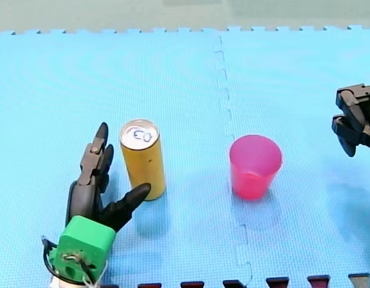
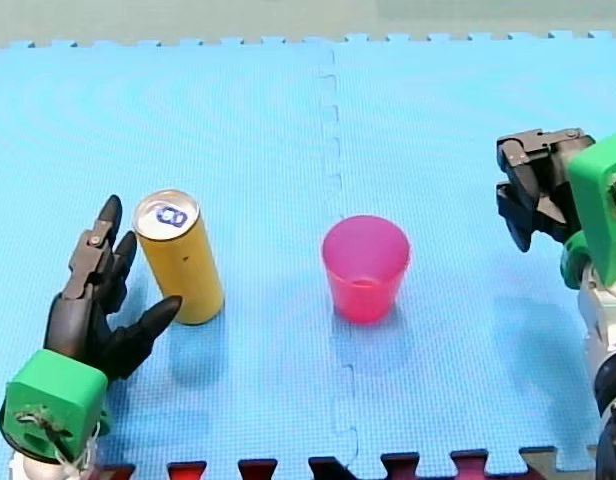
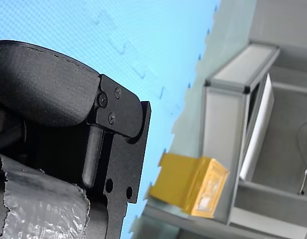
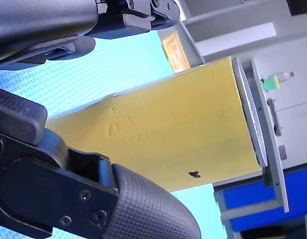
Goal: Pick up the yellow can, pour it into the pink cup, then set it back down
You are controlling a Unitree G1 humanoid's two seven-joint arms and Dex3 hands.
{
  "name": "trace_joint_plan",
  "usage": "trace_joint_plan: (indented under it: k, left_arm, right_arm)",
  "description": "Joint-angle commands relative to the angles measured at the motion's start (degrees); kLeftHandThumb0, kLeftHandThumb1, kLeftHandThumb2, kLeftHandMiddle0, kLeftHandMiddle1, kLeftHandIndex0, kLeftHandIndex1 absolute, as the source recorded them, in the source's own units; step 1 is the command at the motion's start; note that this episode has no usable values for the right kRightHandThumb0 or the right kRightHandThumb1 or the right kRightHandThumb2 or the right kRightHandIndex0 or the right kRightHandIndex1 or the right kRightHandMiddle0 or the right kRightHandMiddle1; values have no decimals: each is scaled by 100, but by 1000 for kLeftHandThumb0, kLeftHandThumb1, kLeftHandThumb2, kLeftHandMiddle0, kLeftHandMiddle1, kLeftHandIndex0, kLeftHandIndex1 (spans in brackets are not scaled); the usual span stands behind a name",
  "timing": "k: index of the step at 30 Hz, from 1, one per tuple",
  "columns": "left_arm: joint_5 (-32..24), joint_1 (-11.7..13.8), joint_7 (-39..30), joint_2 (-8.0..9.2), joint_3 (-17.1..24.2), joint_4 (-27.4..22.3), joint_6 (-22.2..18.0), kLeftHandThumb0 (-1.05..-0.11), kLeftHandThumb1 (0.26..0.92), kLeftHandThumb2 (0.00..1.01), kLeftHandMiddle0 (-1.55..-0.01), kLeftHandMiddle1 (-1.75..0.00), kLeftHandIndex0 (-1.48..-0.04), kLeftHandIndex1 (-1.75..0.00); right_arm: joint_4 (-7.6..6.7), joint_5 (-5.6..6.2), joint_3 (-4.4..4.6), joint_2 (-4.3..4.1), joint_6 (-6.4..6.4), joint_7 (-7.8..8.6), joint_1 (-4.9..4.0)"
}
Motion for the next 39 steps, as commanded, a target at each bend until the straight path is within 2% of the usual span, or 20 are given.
trace_joint_plan:
  k: [1,14,26,39]
  left_arm:
    - [6,-19,34,28,11,11,-27,-1048,920,12,-229,0,-123,0]
    - [-2,-29,114,15,39,33,-63,-1048,918,6,-228,0,-120,0]
    - [-6,-45,153,-9,52,14,-113,-1048,920,4,-231,-2,-122,-1]
    - [-13,-65,146,-25,56,14,-119,-1048,919,2,-235,-3,-123,-1]
  right_arm:
    - [-1,36,-30,-23,33,20,-32]
    - [-7,54,-53,-4,76,20,-49]
    - [-9,74,-69,-23,110,69,-77]
    - [-14,80,-78,-26,152,49,-111]
